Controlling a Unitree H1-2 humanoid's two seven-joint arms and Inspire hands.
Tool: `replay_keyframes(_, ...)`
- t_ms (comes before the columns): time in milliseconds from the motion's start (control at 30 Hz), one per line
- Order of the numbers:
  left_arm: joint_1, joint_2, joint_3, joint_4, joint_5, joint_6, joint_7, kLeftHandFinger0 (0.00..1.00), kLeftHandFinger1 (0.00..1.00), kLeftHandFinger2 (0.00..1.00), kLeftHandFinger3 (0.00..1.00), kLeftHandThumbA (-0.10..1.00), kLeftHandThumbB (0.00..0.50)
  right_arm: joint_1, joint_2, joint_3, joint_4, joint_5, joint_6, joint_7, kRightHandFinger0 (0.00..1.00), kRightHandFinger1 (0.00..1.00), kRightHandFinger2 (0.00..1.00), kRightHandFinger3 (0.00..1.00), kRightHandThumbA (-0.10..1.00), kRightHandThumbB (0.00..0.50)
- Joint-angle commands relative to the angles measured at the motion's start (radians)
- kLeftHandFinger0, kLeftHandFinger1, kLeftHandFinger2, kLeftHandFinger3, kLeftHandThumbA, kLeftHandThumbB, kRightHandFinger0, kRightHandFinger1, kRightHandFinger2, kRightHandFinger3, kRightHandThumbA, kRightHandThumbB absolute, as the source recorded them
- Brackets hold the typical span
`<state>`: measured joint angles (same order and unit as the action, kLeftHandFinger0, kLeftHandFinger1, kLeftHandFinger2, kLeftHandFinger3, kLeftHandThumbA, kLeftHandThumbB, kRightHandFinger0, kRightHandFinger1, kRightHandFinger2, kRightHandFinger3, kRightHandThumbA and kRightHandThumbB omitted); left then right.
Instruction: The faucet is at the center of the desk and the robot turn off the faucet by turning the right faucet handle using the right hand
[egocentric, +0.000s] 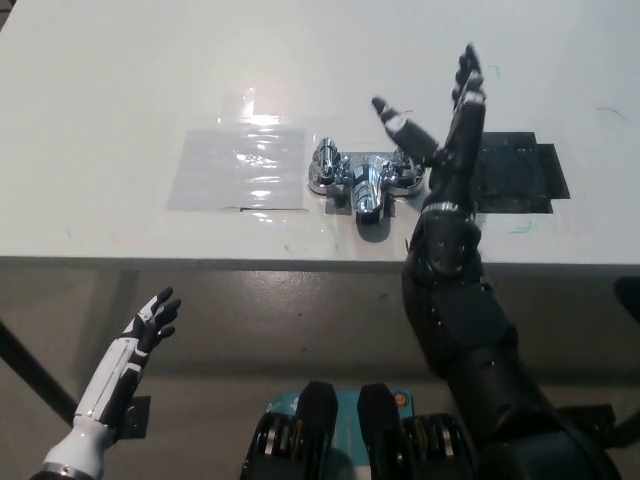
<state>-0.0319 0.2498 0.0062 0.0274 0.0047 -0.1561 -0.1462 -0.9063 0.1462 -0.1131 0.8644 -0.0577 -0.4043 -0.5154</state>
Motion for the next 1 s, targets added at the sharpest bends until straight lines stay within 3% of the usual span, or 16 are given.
replay_keyframes(0,-0.018,0.024,0.009,-0.032,-0.006,-0.016,-0.012,1.00,1.00,1.00,1.00,1.00,0.459,-0.033,0.012,0.019,-0.168,-0.038,-0.065,-0.017,1.00,1.00,1.00,1.00,1.00,0.326)
replay_keyframes(33,-0.017,0.024,0.011,-0.034,-0.008,-0.016,-0.012,1.00,1.00,1.00,1.00,1.00,0.453,-0.029,0.010,0.018,-0.207,-0.046,-0.052,-0.019,1.00,1.00,1.00,1.00,1.00,0.353)
replay_keyframes(167,-0.014,0.024,0.011,-0.033,-0.003,-0.020,-0.010,1.00,1.00,1.00,1.00,1.00,0.454,0.014,0.001,0.014,-0.397,-0.022,0.023,0.021,1.00,1.00,1.00,1.00,1.00,0.343)
replay_keyframes(300,-0.016,0.019,0.010,-0.024,-0.006,-0.028,-0.008,1.00,1.00,1.00,1.00,1.00,0.438,0.062,-0.025,0.010,-0.582,0.074,0.042,0.104,1.00,1.00,1.00,1.00,1.00,0.365)
replay_keyframes(367,-0.016,0.025,0.012,-0.038,-0.004,-0.011,-0.010,1.00,1.00,1.00,1.00,1.00,0.435,0.136,-0.059,0.041,-0.778,0.040,0.050,0.144,1.00,1.00,1.00,1.00,1.00,0.326)
replay_keyframes(400,-0.020,0.028,0.014,-0.039,-0.008,-0.009,-0.012,1.00,1.00,1.00,1.00,1.00,0.427,0.179,-0.074,0.062,-0.872,0.014,0.067,0.168,1.00,1.00,1.00,1.00,1.00,0.363)
replay_keyframes(533,-0.032,0.036,0.016,-0.037,-0.012,-0.006,-0.018,1.00,1.00,1.00,1.00,1.00,0.444,0.366,-0.143,0.137,-1.184,-0.018,0.118,0.269,1.00,1.00,1.00,1.00,1.00,0.381)
replay_keyframes(600,-0.031,0.037,0.015,-0.039,-0.008,-0.006,-0.017,1.00,1.00,1.00,1.00,1.00,0.440,0.494,-0.193,0.175,-1.332,0.015,0.157,0.315,1.00,1.00,1.00,1.00,1.00,0.425)
replay_keyframes(667,-0.034,0.036,0.016,-0.039,-0.006,-0.007,-0.015,1.00,1.00,1.00,1.00,1.00,0.438,0.601,-0.249,0.195,-1.406,0.032,0.142,0.349,1.00,1.00,1.00,1.00,1.00,0.422)
replay_keyframes(700,-0.034,0.037,0.015,-0.039,-0.006,-0.007,-0.017,1.00,1.00,1.00,1.00,1.00,0.429,0.664,-0.294,0.211,-1.416,0.055,0.093,0.371,1.00,1.00,1.00,1.00,1.00,0.386)
replay_keyframes(967,-0.043,0.041,0.012,-0.047,-0.018,0.017,-0.029,1.00,1.00,1.00,1.00,1.00,0.430,0.941,-0.410,0.257,-1.390,0.030,-0.035,0.397,1.00,1.00,1.00,1.00,1.00,0.347)
